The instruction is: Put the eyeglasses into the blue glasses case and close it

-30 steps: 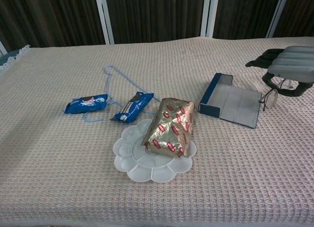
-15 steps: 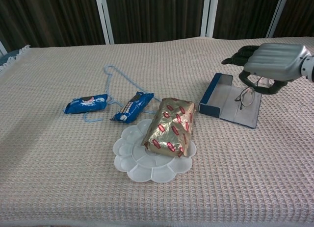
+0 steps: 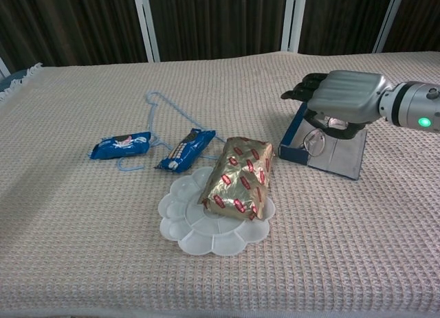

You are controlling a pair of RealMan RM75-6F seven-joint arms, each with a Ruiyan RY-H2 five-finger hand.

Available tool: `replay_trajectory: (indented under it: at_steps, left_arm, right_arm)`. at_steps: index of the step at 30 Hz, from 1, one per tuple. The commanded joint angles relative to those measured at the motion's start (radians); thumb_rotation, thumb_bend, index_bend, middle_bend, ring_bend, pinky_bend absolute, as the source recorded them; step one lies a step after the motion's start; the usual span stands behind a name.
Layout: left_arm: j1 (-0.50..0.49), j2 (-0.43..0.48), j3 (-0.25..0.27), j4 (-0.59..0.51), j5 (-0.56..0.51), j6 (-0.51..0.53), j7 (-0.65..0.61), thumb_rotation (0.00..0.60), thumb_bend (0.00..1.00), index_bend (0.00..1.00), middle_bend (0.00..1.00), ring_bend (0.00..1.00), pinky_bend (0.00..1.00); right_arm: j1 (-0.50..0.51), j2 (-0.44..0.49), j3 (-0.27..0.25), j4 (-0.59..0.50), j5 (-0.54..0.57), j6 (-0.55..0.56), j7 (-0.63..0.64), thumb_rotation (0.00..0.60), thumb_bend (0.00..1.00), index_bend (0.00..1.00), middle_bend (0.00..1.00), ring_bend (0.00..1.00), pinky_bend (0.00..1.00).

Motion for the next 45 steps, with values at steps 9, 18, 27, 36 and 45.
replay_trajectory:
  at_steps: [9, 18, 27, 36, 45]
  left_arm:
    - [0.003, 0.003, 0.001, -0.001, 0.006, 0.007, -0.005, 0.6, 0.41, 0.0, 0.0, 0.0, 0.09]
    - [0.006, 0.006, 0.003, 0.001, 0.012, 0.015, -0.014, 0.6, 0.41, 0.0, 0.0, 0.0, 0.09]
    - [0.003, 0.001, 0.004, -0.002, 0.011, 0.004, 0.0, 0.6, 0.41, 0.0, 0.0, 0.0, 0.09]
    - [-0.002, -0.001, 0.001, -0.003, 0.003, -0.007, 0.006, 0.6, 0.41, 0.0, 0.0, 0.0, 0.09]
    - [-0.003, 0.003, 0.002, 0.0, 0.005, -0.007, -0.004, 0.6, 0.41, 0.0, 0.0, 0.0, 0.09]
  right_arm:
    - [-0.004, 0.0, 0.008, -0.027, 0.017, 0.025, -0.005, 0.6, 0.4, 0.5, 0.03, 0.0, 0.0]
    - [-0.087, 0.064, -0.027, -0.051, -0.022, 0.162, 0.082, 0.6, 0.35, 0.49, 0.03, 0.0, 0.0]
    - [-0.127, -0.019, 0.008, 0.098, 0.017, 0.226, 0.054, 0.6, 0.18, 0.37, 0.01, 0.0, 0.0]
    - [-0.079, -0.148, 0.031, 0.257, 0.03, 0.179, 0.038, 0.6, 0.18, 0.27, 0.0, 0.0, 0.0]
    - [-0.064, -0.201, 0.035, 0.326, 0.033, 0.164, 0.028, 0.6, 0.18, 0.27, 0.0, 0.0, 0.0]
